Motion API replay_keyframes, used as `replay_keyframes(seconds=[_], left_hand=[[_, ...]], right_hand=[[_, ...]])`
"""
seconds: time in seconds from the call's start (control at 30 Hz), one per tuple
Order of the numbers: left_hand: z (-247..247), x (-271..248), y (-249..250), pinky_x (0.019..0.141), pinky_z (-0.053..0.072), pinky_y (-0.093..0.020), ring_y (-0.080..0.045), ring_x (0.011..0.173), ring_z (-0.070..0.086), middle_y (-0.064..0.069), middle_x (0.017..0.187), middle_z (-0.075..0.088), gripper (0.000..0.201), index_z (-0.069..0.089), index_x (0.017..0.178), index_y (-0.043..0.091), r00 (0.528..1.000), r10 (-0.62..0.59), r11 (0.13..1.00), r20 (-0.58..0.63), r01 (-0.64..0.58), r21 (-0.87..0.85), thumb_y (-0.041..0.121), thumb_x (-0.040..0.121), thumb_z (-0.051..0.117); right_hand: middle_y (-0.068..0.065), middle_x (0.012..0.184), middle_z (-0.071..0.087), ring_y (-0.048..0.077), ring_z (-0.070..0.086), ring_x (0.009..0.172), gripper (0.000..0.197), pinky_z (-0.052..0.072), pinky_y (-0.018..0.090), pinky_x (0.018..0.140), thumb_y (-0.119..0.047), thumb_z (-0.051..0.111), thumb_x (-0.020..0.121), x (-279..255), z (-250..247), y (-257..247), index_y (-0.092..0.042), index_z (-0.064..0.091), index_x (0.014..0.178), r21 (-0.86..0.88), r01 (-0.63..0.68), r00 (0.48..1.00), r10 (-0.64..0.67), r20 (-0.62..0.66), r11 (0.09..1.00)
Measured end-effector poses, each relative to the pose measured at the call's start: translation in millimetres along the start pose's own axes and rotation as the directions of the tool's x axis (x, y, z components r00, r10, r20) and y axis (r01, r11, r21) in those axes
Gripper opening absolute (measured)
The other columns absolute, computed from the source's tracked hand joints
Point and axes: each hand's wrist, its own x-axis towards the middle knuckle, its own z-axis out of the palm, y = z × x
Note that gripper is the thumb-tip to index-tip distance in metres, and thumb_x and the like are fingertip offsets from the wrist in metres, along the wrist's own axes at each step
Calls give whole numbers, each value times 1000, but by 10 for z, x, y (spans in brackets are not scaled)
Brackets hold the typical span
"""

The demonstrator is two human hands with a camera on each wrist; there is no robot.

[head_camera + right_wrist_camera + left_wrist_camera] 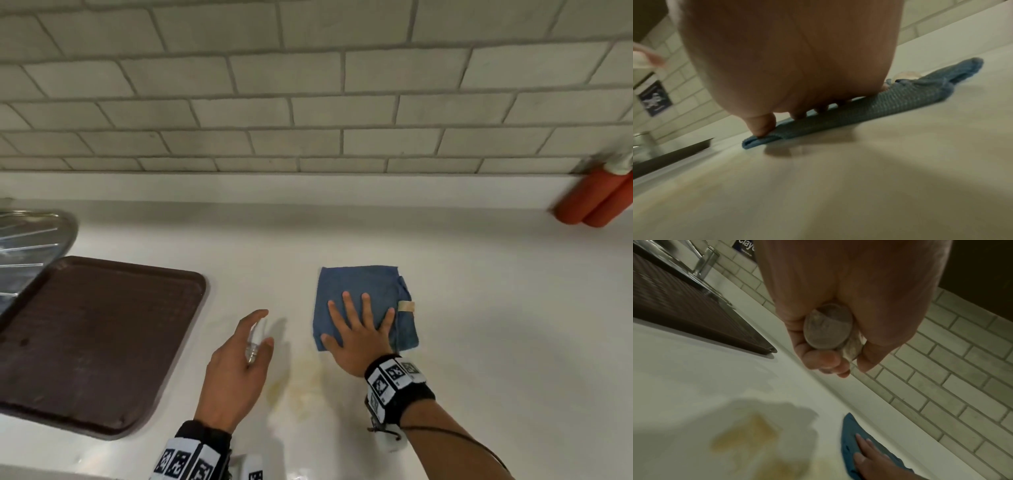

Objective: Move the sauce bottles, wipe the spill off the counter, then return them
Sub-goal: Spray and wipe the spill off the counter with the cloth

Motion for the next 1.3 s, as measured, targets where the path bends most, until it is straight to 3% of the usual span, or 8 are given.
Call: replay_keyframes(seconds=[0.1, 0.4, 0.63, 0.77, 0.9, 1.07, 1.17, 1.3], left_hand=[[-149, 53, -105, 64, 44, -25, -5, 69, 61, 16, 78, 63, 41, 48, 132, 46, 1000, 13, 1000, -4, -13, 0, 31, 95, 58], [-643, 150, -669, 62, 45, -24, -11, 59, 59, 0, 69, 64, 41, 51, 132, 43, 1000, 8, 1000, 13, -8, -25, 31, 94, 60], [-894, 226, -1007, 72, 45, -31, -21, 84, 67, 5, 96, 71, 42, 52, 131, 40, 999, 42, 999, 33, -43, 15, 27, 93, 63], [-895, 179, -1052, 71, 43, -28, -15, 81, 65, 14, 93, 68, 38, 53, 127, 42, 992, 73, 995, 98, -80, 62, 28, 92, 62], [-861, 50, -1151, 70, 45, -28, -8, 72, 57, 14, 82, 60, 33, 51, 124, 43, 985, 50, 990, 166, -71, 122, 31, 93, 58], [-920, -34, -1270, 77, 49, -33, -11, 81, 62, 13, 92, 67, 30, 50, 120, 45, 976, 14, 994, 218, -37, 101, 34, 93, 57], [-925, -4, -1304, 76, 50, -31, -10, 81, 64, 12, 90, 68, 34, 50, 124, 46, 970, 49, 994, 239, -69, 79, 33, 94, 58], [-828, 93, -1247, 73, 50, -27, -7, 74, 62, 15, 83, 65, 37, 50, 127, 46, 966, 130, 989, 225, -142, 39, 33, 93, 60]], right_hand=[[4, 155, 36, 41, 31, 141, 67, 6, 75, 100, -65, 32, 90, -203, 235, -453, -29, 42, 145, -58, 102, 992, -106, -71, 993], [-12, 153, 38, 19, 27, 143, 68, 25, 64, 104, -71, 42, 82, -1365, 715, -467, -44, 39, 144, -20, -10, 998, 9, -65, 1000], [-11, 154, -33, 26, -26, 145, 91, -11, 70, 108, -81, -25, 64, -539, 351, -778, -44, -23, 147, 12, -192, 981, 192, 31, 981], [-6, 161, -19, 32, -17, 147, 76, -12, 70, 107, -69, 4, 85, -393, 379, -1304, -39, -7, 153, -12, -125, 991, 126, 50, 992], [-4, 155, 37, 31, 27, 141, 64, 10, 63, 104, -64, 34, 90, -768, 579, -1432, -36, 37, 147, -117, -94, 996, 93, -17, 989], [-11, 154, 37, 18, 23, 143, 59, 24, 63, 104, -64, 33, 90, -1352, 786, -1227, -41, 41, 145, -48, -150, 986, 146, -75, 987], [-16, 159, 23, 12, 14, 146, 66, 21, 62, 107, -72, 10, 91, -1483, 775, -972, -46, 30, 148, 62, -299, 954, 298, 30, 952], [-22, 154, -29, 13, -22, 145, 79, -5, 63, 114, -83, -17, 70, -1242, 565, -594, -53, -23, 143, 103, -425, 905, 424, 28, 899]])
